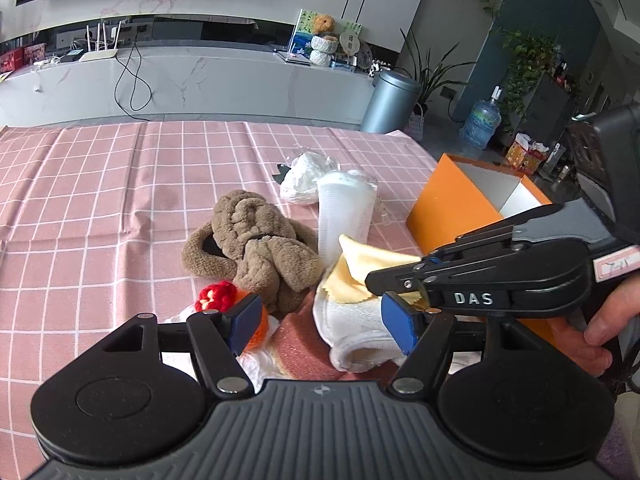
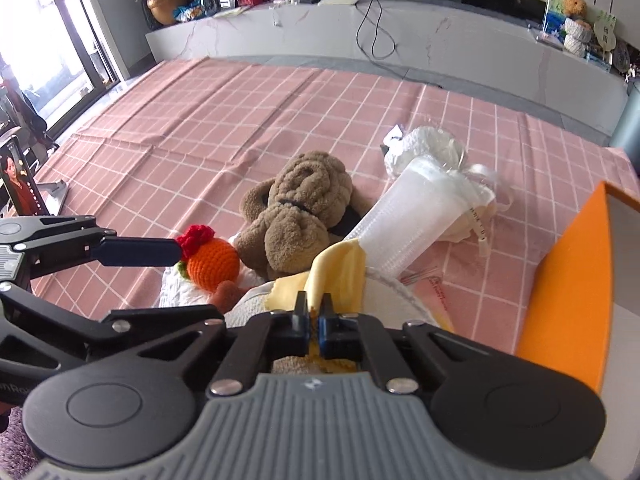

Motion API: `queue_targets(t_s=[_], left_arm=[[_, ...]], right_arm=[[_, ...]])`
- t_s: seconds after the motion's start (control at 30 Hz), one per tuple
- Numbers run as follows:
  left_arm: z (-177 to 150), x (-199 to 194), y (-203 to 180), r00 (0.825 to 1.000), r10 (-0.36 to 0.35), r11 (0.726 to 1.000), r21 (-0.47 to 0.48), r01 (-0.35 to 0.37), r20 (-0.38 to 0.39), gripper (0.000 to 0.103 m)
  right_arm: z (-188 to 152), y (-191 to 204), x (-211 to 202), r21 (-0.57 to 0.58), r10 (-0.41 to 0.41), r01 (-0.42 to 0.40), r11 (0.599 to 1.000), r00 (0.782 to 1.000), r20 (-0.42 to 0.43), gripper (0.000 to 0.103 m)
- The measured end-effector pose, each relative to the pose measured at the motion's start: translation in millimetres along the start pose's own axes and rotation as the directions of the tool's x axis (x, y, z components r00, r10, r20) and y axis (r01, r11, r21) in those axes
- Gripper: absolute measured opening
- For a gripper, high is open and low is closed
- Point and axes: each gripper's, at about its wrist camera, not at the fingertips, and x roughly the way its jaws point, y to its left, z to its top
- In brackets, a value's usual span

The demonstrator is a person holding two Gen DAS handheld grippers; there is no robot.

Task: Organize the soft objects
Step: 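Grasp the yellow cloth with the right tool while the left tool grasps the white towel, then carry the towel and yellow cloth into the orange box and release both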

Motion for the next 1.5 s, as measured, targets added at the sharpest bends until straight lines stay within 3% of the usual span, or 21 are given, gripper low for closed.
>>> queue_targets(t_s=[0.13, 0.3, 0.63, 0.73, 0.8, 0.83, 0.87, 0.93, 1.03, 1.17, 1.27, 1.5], left_arm=[[3, 0, 1, 0.996, -0.090, 0.994, -0.062, 0.089, -0.016, 0.090], [4, 15, -3, 0.990, -0.124, 0.989, -0.091, 0.118, -0.062, 0.095], [11, 54, -3, 0.977, -0.124, 0.976, -0.201, 0.089, -0.171, 0.094], [14, 56, -6, 0.976, -0.154, 0.965, -0.238, 0.114, -0.157, 0.080], [16, 55, -12, 0.976, -0.165, 0.964, -0.231, 0.129, -0.144, 0.079], [18, 54, -17, 0.976, -0.166, 0.968, -0.213, 0.133, -0.142, 0.073], [20, 54, -21, 0.978, -0.154, 0.974, -0.188, 0.126, -0.144, 0.066], [22, 55, -29, 0.980, -0.119, 0.986, -0.138, 0.097, -0.157, 0.064], [20, 61, -38, 0.980, -0.066, 0.995, -0.088, 0.050, -0.187, 0.048], [20, 51, -52, 0.991, -0.018, 1.000, -0.002, 0.018, -0.129, 0.031], [25, 40, -54, 0.995, -0.033, 0.999, 0.001, 0.034, -0.090, 0.024], [40, 15, -63, 0.999, -0.032, 0.999, 0.031, 0.032, -0.009, 0.021]], right_arm=[[-5, 0, -27, -0.027, -0.022, 0.024, 0.999, 0.998, 0.064, 0.001], [-20, -10, -53, -0.048, -0.088, 0.092, 0.995, 0.993, 0.075, 0.001], [-44, -8, -33, -0.104, -0.077, 0.077, 0.992, 0.997, 0.007, 0.001], [-45, -8, -30, -0.109, -0.074, 0.075, 0.991, 0.997, 0.009, 0.001], [-45, -10, -29, -0.103, -0.072, 0.072, 0.992, 0.997, 0.005, 0.001], [-47, -11, -29, -0.098, -0.072, 0.072, 0.993, 0.997, 0.004, 0.001], [-47, -12, -29, -0.094, -0.071, 0.070, 0.993, 0.998, 0.002, 0.001], [-48, -14, -30, -0.089, -0.068, 0.067, 0.994, 0.998, 0.000, 0.001], [-48, -15, -29, -0.079, -0.059, 0.059, 0.995, 0.998, -0.001, 0.001], [-48, -15, -29, -0.077, -0.062, 0.062, 0.995, 0.998, 0.004, 0.001], [-48, -15, -34, -0.076, -0.069, 0.070, 0.995, 0.997, 0.019, 0.001], [-43, -20, -67, -0.048, -0.089, 0.094, 0.994, 0.990, 0.113, 0.001]])
